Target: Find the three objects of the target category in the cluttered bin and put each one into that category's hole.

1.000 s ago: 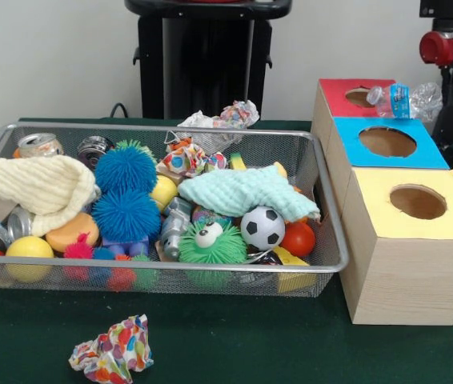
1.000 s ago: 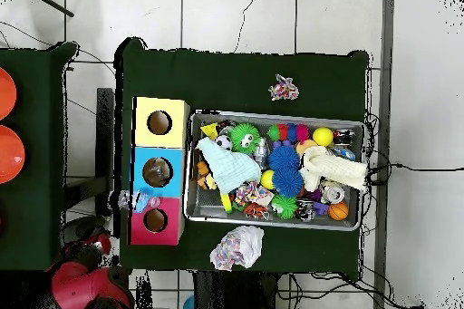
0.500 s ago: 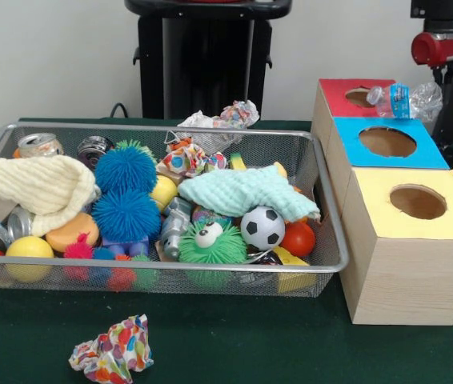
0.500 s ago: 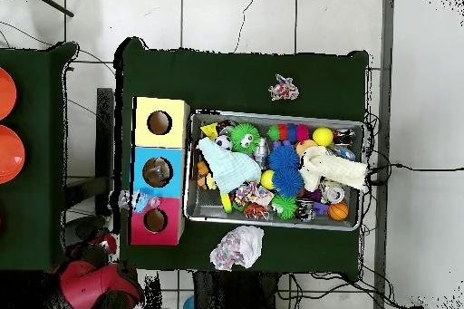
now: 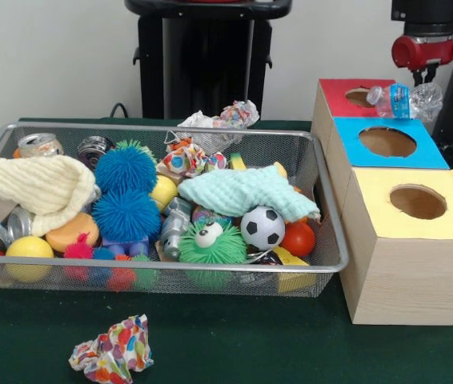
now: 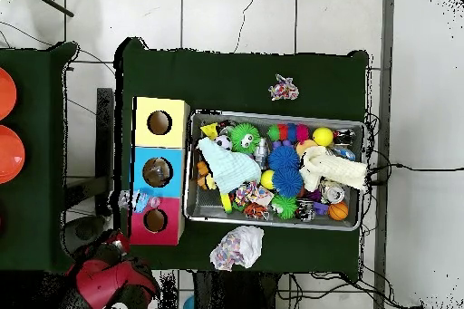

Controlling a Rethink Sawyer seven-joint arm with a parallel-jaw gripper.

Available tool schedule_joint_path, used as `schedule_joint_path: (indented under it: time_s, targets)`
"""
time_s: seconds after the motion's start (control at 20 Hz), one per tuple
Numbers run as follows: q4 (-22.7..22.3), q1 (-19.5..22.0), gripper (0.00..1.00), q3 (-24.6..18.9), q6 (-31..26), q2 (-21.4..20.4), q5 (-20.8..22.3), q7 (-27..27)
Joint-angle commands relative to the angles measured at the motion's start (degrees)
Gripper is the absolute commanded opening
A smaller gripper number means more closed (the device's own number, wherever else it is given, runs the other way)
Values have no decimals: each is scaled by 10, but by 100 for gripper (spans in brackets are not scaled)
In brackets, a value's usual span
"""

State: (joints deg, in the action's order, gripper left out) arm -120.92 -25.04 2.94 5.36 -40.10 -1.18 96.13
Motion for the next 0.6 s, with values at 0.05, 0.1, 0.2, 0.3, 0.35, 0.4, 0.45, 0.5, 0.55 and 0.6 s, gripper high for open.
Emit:
schedule_joint_path:
  time_s: [0.05, 0.1, 0.2, 0.3, 0.35, 0.4, 0.45, 0.5, 0.55, 0.6]
  targets:
    - [-20, 24, 0, -44, 40, 4, 32, 99]
    - [-20, 23, 0, -44, 37, 2, 32, 100]
    - [-19, 22, 0, -43, 32, -1, 32, 101]
    - [-18, 23, 0, -43, 27, -5, 31, 100]
    - [-17, 23, 0, -43, 24, -7, 31, 100]
    - [-17, 22, 0, -43, 22, -8, 31, 100]
    - [-18, 20, 0, -41, 25, -5, 30, 102]
    - [-18, 18, 0, -40, 24, -5, 28, 102]
    - [-17, 16, 0, -38, 21, -7, 26, 102]
    - [-17, 15, 0, -37, 21, -6, 25, 102]
